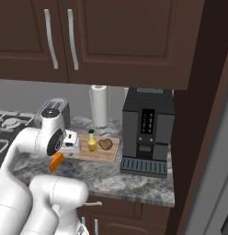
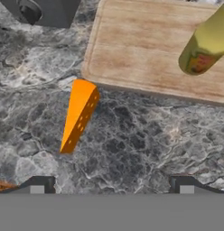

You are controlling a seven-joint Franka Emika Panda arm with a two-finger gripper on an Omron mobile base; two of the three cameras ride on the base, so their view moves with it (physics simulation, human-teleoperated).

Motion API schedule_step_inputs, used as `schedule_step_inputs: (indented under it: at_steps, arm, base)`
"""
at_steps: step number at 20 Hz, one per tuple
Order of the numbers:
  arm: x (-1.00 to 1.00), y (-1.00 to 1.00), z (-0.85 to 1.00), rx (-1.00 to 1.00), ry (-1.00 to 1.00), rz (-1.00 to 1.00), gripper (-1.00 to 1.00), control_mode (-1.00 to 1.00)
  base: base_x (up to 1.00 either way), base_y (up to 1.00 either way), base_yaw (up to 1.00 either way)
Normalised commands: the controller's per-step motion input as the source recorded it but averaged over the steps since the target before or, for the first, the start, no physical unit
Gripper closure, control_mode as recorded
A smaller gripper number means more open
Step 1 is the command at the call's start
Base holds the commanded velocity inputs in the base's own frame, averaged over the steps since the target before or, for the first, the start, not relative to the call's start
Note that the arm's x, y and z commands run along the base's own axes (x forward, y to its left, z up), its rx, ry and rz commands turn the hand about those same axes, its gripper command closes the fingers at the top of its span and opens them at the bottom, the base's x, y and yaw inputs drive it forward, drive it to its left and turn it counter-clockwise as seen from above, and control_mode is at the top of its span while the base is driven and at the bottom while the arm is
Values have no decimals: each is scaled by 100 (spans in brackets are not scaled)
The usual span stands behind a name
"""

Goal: Retrieve the reheated potato from the microwave, then place the potato, cheese, and condiment on the cutting board.

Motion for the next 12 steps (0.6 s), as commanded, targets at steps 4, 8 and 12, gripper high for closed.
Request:
schedule_step_inputs:
  at_steps: [4, 8, 12]
  arm:
    - [3, 50, -2, -4, 3, -14, -100, -100]
    - [30, 21, -3, 0, 13, -12, -100, -100]
    - [27, 1, -10, 0, 20, -7, -100, -100]
  base:
    - [0, 0, 0]
    - [0, 0, 0]
    - [0, 0, 0]
